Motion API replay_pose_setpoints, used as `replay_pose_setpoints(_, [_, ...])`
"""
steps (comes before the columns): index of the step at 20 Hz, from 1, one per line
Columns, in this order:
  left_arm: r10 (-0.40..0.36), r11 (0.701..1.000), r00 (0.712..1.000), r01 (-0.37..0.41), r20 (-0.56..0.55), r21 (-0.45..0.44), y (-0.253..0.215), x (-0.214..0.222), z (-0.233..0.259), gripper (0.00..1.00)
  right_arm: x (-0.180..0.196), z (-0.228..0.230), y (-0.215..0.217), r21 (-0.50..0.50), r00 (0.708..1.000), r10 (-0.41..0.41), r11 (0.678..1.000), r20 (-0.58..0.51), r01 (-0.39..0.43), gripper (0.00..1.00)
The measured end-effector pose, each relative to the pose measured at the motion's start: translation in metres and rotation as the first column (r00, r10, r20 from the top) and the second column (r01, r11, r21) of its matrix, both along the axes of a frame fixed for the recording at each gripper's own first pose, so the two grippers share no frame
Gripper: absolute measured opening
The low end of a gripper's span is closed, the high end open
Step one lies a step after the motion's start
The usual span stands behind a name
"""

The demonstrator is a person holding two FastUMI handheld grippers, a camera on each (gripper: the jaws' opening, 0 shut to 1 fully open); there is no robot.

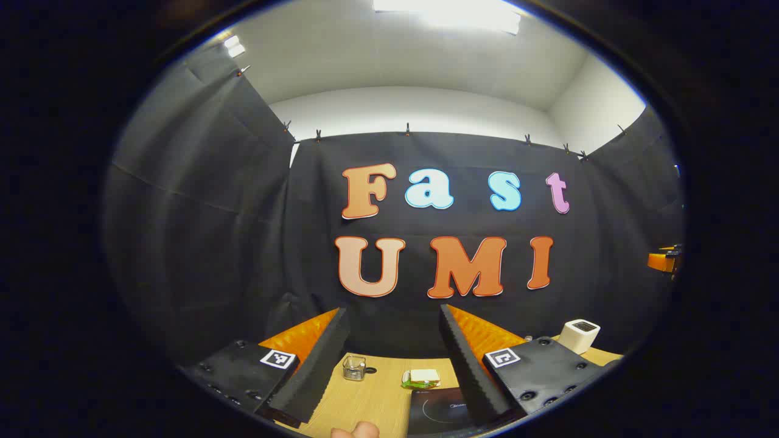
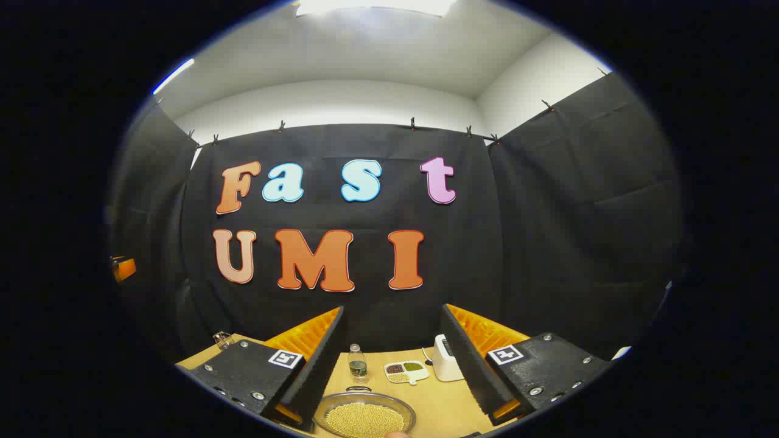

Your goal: First push the handle of the pot to place it horizontally, then grasp the pot with both hands and set it on the induction cooktop.

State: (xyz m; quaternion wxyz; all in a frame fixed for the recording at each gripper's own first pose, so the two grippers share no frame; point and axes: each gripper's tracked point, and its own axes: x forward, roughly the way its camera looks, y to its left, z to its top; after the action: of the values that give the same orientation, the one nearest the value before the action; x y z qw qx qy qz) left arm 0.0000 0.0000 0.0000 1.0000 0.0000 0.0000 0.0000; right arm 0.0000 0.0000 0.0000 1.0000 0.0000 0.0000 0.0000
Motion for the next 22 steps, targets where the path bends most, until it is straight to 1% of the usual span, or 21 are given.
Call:
replay_pose_setpoints(1, [-0.002,1.000,1.000,0.002,-0.006,-0.002,-0.002,0.002,-0.001,0.97,0.000,-0.001,-0.001,-0.002,1.000,0.001,1.000,-0.002,-0.001,1.00])
replay_pose_setpoints(2, [0.000,1.000,1.000,0.000,-0.010,-0.003,-0.002,0.003,-0.001,0.98,0.000,-0.003,-0.002,-0.001,1.000,0.005,1.000,-0.005,-0.005,0.95])
replay_pose_setpoints(4, [0.009,1.000,1.000,-0.009,-0.008,-0.005,-0.002,0.004,-0.001,0.98,0.002,-0.006,-0.001,0.003,1.000,0.013,1.000,-0.013,-0.013,0.95])
replay_pose_setpoints(7, [0.011,1.000,1.000,-0.011,-0.007,-0.005,-0.005,0.006,0.000,0.98,0.003,-0.007,-0.006,0.000,1.000,0.007,1.000,-0.016,-0.007,0.95])
replay_pose_setpoints(8, [0.010,1.000,1.000,-0.010,-0.007,-0.005,-0.005,0.006,-0.001,0.97,0.003,-0.007,-0.007,0.003,1.000,0.008,1.000,-0.018,-0.008,1.00])
replay_pose_setpoints(9, [0.009,1.000,1.000,-0.009,-0.007,-0.003,-0.006,0.006,-0.001,0.97,0.004,-0.009,-0.006,0.007,1.000,0.012,1.000,-0.023,-0.012,1.00])
replay_pose_setpoints(10, [0.009,1.000,1.000,-0.009,-0.007,-0.001,-0.006,0.005,-0.001,0.98,0.004,-0.011,-0.006,0.011,0.999,0.015,1.000,-0.028,-0.015,0.95])
replay_pose_setpoints(12, [0.010,1.000,1.000,-0.010,-0.004,0.000,-0.007,0.004,0.001,0.98,0.004,-0.014,-0.008,0.019,0.999,0.019,1.000,-0.040,-0.018,0.95])
replay_pose_setpoints(13, [0.011,1.000,1.000,-0.011,-0.002,-0.001,-0.007,0.004,0.002,0.98,0.004,-0.016,-0.007,0.023,0.999,0.020,1.000,-0.045,-0.019,1.00])
replay_pose_setpoints(14, [0.012,1.000,1.000,-0.012,-0.001,-0.004,-0.006,0.002,0.002,0.98,0.005,-0.017,-0.007,0.027,0.999,0.021,0.999,-0.047,-0.020,0.94])
replay_pose_setpoints(15, [0.011,1.000,1.000,-0.011,0.000,-0.006,-0.007,0.001,0.001,0.98,0.005,-0.017,-0.008,0.035,0.999,0.023,0.999,-0.049,-0.021,0.94])
replay_pose_setpoints(16, [0.012,1.000,1.000,-0.012,-0.002,-0.007,-0.007,-0.001,0.001,0.98,0.004,-0.019,-0.007,0.043,0.998,0.024,0.999,-0.058,-0.022,0.89])
replay_pose_setpoints(18, [0.011,1.000,1.000,-0.011,-0.005,-0.006,-0.006,-0.003,0.000,0.97,0.003,-0.021,-0.003,0.049,0.997,0.040,0.998,-0.063,-0.037,0.86])
replay_pose_setpoints(19, [0.013,1.000,1.000,-0.013,-0.002,-0.004,-0.005,-0.003,0.002,0.98,0.003,-0.022,-0.002,0.051,0.997,0.046,0.998,-0.066,-0.043,0.72])
replay_pose_setpoints(20, [0.015,1.000,1.000,-0.015,0.000,-0.001,-0.002,-0.005,0.003,0.98,0.003,-0.023,0.000,0.060,0.996,0.054,0.997,-0.069,-0.050,0.68])
replay_pose_setpoints(22, [0.019,1.000,1.000,-0.019,0.008,0.005,0.000,-0.008,0.004,0.97,0.001,-0.026,0.005,0.079,0.994,0.072,0.995,-0.081,-0.066,0.52])
